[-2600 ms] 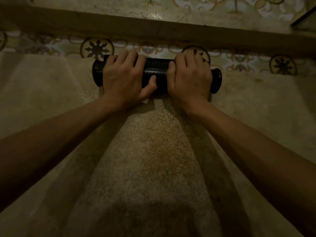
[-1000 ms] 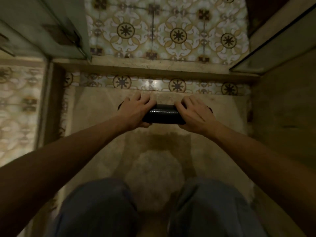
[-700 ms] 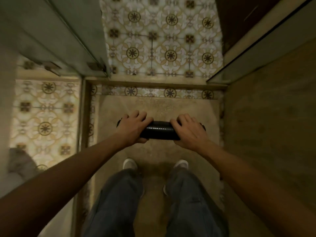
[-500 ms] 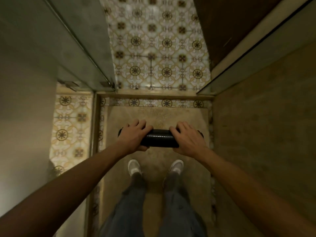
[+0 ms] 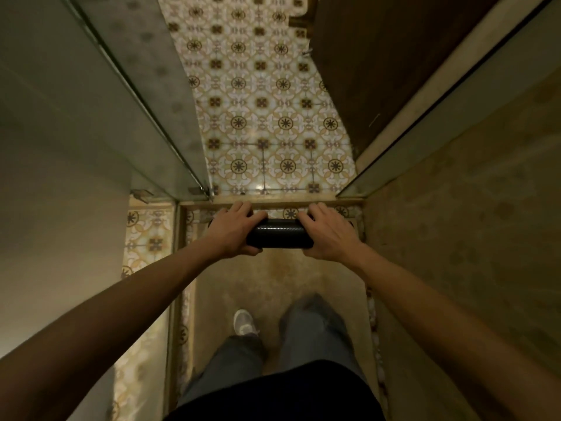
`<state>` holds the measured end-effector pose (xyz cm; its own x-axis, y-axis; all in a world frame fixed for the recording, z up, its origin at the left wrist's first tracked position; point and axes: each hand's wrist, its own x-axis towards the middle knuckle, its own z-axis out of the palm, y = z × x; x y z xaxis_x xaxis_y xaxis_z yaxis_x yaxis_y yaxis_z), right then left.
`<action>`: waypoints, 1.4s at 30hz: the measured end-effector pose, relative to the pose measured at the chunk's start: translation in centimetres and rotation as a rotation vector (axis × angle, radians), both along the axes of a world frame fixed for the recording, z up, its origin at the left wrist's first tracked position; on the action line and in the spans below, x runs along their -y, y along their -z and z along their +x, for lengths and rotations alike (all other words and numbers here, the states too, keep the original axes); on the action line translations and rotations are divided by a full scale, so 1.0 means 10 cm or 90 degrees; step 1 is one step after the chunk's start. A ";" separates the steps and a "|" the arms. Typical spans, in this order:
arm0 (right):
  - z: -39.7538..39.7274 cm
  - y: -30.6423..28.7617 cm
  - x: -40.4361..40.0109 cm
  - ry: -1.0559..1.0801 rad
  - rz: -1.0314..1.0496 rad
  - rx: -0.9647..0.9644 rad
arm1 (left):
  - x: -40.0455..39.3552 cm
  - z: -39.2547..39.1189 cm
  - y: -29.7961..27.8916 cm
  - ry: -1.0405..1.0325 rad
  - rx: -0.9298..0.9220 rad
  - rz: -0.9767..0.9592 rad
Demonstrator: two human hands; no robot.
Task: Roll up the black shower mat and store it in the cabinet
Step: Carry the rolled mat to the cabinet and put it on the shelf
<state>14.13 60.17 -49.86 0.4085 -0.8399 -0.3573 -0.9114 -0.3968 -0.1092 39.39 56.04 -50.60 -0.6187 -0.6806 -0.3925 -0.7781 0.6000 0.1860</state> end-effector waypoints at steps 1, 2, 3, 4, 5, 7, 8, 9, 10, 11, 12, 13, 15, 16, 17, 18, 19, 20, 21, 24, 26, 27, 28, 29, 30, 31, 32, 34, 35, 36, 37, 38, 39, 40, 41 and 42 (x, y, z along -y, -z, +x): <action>-0.03 -0.02 0.12 0.003 -0.004 0.002 | 0.13 -0.02 -0.02 0.003 -0.003 -0.006; -0.06 -0.04 0.25 0.004 -0.007 0.001 | 0.26 -0.04 -0.04 0.006 -0.004 -0.015; -0.09 -0.04 0.39 0.003 -0.007 -0.001 | 0.41 -0.07 -0.05 0.009 -0.005 -0.023; -0.13 -0.04 0.55 0.001 -0.008 -0.002 | 0.56 -0.11 -0.05 0.008 -0.008 -0.026; -0.18 -0.02 0.72 0.000 -0.009 -0.004 | 0.72 -0.16 -0.03 0.003 -0.014 -0.024; -0.31 0.03 1.12 -0.012 -0.013 -0.006 | 1.08 -0.29 0.02 -0.010 -0.015 -0.009; -0.38 0.07 1.34 -0.020 -0.015 -0.002 | 1.28 -0.36 0.06 -0.016 -0.009 -0.003; -0.45 0.11 1.57 -0.030 -0.016 0.002 | 1.47 -0.42 0.09 -0.026 -0.002 -0.002; -0.50 0.13 1.82 -0.043 -0.015 0.001 | 1.66 -0.48 0.11 -0.042 0.002 -0.001; -0.55 0.13 2.07 -0.056 -0.009 0.000 | 1.85 -0.54 0.12 -0.059 0.002 0.004; -0.60 0.11 2.29 -0.061 -0.002 0.002 | 2.04 -0.60 0.10 -0.071 0.002 0.013; -0.66 0.08 2.50 -0.064 0.003 0.000 | 2.22 -0.66 0.08 -0.077 0.003 0.019; -0.75 0.01 2.91 -0.082 0.002 -0.008 | 2.58 -0.75 0.02 -0.088 0.008 0.010; -0.79 -0.03 3.12 -0.093 0.004 -0.008 | 2.75 -0.78 -0.01 -0.098 0.001 0.001; -0.82 -0.07 3.33 -0.104 0.006 -0.004 | 2.91 -0.80 -0.04 -0.109 -0.008 -0.007; -0.85 -0.11 3.54 -0.115 0.004 0.000 | 3.06 -0.81 -0.08 -0.120 -0.013 -0.013; -0.86 -0.15 3.75 -0.128 0.000 -0.003 | 3.22 -0.82 -0.11 -0.127 -0.013 -0.018; -0.86 -0.18 3.95 -0.143 -0.005 -0.008 | 3.37 -0.82 -0.14 -0.135 -0.012 -0.021; -0.85 -0.20 4.15 -0.157 -0.010 -0.011 | 3.53 -0.82 -0.16 -0.144 -0.014 -0.024; -0.80 -0.21 4.72 -0.184 -0.011 -0.019 | 4.00 -0.77 -0.17 -0.171 -0.027 -0.027; -0.75 -0.19 5.09 -0.195 -0.018 -0.018 | 4.34 -0.72 -0.15 -0.180 -0.032 -0.028; -0.73 -0.17 5.29 -0.201 -0.021 -0.015 | 4.52 -0.69 -0.12 -0.184 -0.038 -0.028; -0.70 -0.13 5.49 -0.208 -0.023 -0.014 | 4.70 -0.67 -0.07 -0.189 -0.041 -0.028; -0.68 -0.10 5.71 -0.215 -0.024 -0.013 | 4.90 -0.65 -0.03 -0.195 -0.043 -0.031; -0.66 -0.05 5.94 -0.224 -0.022 -0.013 | 5.10 -0.63 0.03 -0.201 -0.048 -0.031; -0.64 0.00 6.17 -0.232 -0.017 -0.019 | 5.30 -0.61 0.09 -0.207 -0.052 -0.029; -0.61 0.05 6.41 -0.241 -0.015 -0.028 | 5.51 -0.59 0.15 -0.215 -0.053 -0.026; -0.54 0.10 6.87 -0.253 -0.006 -0.037 | 5.91 -0.55 0.20 -0.236 -0.057 -0.010; -0.51 0.12 7.08 -0.260 0.010 -0.031 | 6.08 -0.53 0.21 -0.248 -0.063 0.006; -0.47 0.13 7.28 -0.270 0.020 -0.027 | 6.24 -0.50 0.22 -0.259 -0.064 0.017; -0.43 0.14 7.48 -0.284 0.020 -0.028 | 6.41 -0.46 0.22 -0.267 -0.063 0.022; -0.38 0.13 7.67 -0.294 0.019 -0.028 | 6.55 -0.43 0.21 -0.277 -0.068 0.028; -0.34 0.11 7.85 -0.298 0.020 -0.025 | 6.70 -0.40 0.19 -0.287 -0.076 0.033; -0.30 0.09 8.02 -0.297 0.021 -0.019 | 6.86 -0.36 0.17 -0.291 -0.080 0.033; -0.27 0.07 8.17 -0.295 0.020 -0.012 | 7.01 -0.32 0.15 -0.289 -0.078 0.032; -0.23 0.06 8.32 -0.296 0.019 -0.006 | 7.16 -0.28 0.13 -0.286 -0.072 0.029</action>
